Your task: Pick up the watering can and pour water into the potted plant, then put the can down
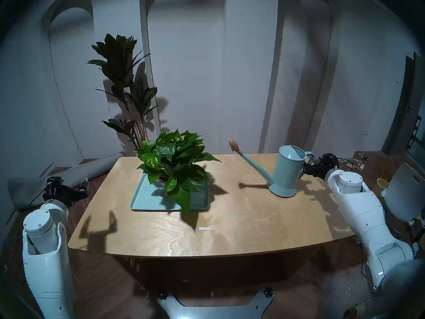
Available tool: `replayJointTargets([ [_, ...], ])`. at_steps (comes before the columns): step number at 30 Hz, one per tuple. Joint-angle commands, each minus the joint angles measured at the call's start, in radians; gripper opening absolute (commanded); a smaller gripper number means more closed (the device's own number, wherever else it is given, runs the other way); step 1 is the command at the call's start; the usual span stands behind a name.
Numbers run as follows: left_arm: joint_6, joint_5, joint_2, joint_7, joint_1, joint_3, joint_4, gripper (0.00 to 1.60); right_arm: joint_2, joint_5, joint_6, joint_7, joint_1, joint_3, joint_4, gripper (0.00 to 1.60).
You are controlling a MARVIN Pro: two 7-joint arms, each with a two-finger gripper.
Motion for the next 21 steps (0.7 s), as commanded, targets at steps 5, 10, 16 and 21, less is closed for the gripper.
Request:
replayJointTargets([
  [5,-0.004,0.000,0.005,-0.002,-0.005,0.000,-0.019,1.60,-0.050,-0.031,-0.046,0.022,0.131,-0.022,0.051,1.60],
  [10,-0.004,0.000,0.005,-0.002,-0.005,0.000,-0.020,1.60,-0.064,-0.044,-0.088,0.054,0.193,-0.048,0.135,1.60],
  [16,-0.003,0.000,0.005,-0.003,-0.004,0.000,-0.022,1.60,-0.056,-0.031,-0.176,0.102,0.167,-0.039,0.140,1.60],
  [21,-0.002,0.000,0.005,-0.003,-0.003,0.000,-0.023,1.60,-0.039,0.053,-0.221,0.186,0.088,0.025,0.114,0.00],
])
